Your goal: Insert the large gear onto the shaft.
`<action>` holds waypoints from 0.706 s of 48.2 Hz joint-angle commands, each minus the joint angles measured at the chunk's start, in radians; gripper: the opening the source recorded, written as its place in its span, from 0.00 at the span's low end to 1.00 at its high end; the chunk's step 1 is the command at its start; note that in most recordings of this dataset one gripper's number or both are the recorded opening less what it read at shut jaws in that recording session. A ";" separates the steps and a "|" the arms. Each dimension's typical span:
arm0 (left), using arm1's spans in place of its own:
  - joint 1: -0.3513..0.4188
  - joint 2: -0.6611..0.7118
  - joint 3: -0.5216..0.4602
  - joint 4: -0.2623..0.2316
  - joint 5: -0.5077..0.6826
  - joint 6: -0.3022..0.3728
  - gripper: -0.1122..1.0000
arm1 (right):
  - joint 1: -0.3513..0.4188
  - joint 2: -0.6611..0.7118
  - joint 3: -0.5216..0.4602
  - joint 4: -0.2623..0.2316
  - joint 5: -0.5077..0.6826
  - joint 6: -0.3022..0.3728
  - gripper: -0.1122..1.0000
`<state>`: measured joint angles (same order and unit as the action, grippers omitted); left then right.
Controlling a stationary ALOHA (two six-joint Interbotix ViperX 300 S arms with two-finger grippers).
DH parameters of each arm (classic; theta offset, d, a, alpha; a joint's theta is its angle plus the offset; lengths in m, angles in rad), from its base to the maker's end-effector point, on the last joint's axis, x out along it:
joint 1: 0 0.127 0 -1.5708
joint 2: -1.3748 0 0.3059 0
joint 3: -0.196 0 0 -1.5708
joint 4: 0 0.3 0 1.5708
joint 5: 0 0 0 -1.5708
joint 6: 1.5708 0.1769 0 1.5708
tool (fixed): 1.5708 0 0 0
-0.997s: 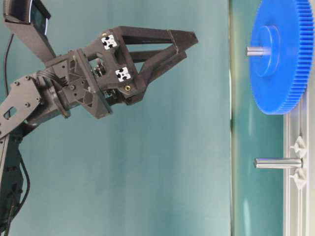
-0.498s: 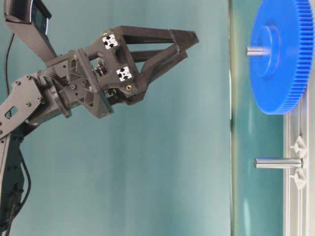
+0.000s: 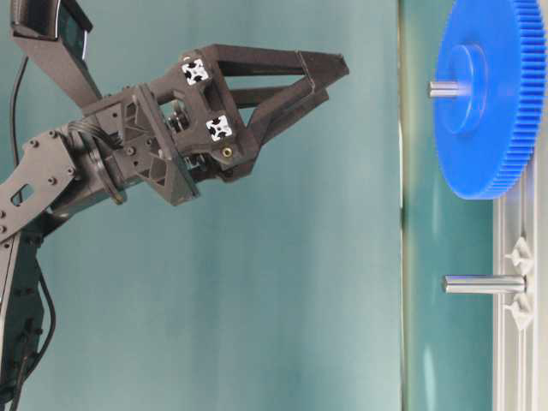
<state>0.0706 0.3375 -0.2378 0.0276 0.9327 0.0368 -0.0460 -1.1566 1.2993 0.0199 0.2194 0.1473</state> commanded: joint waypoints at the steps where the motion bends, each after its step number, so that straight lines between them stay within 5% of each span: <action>1: -0.003 -0.020 -0.018 0.000 -0.005 -0.002 0.87 | -0.002 0.008 -0.011 0.000 -0.002 0.011 0.12; 34: -0.003 -0.011 -0.021 0.000 0.014 -0.002 0.87 | -0.002 0.008 -0.009 0.000 0.015 0.011 0.12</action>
<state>0.0706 0.3467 -0.2378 0.0276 0.9495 0.0353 -0.0460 -1.1566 1.2993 0.0199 0.2393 0.1473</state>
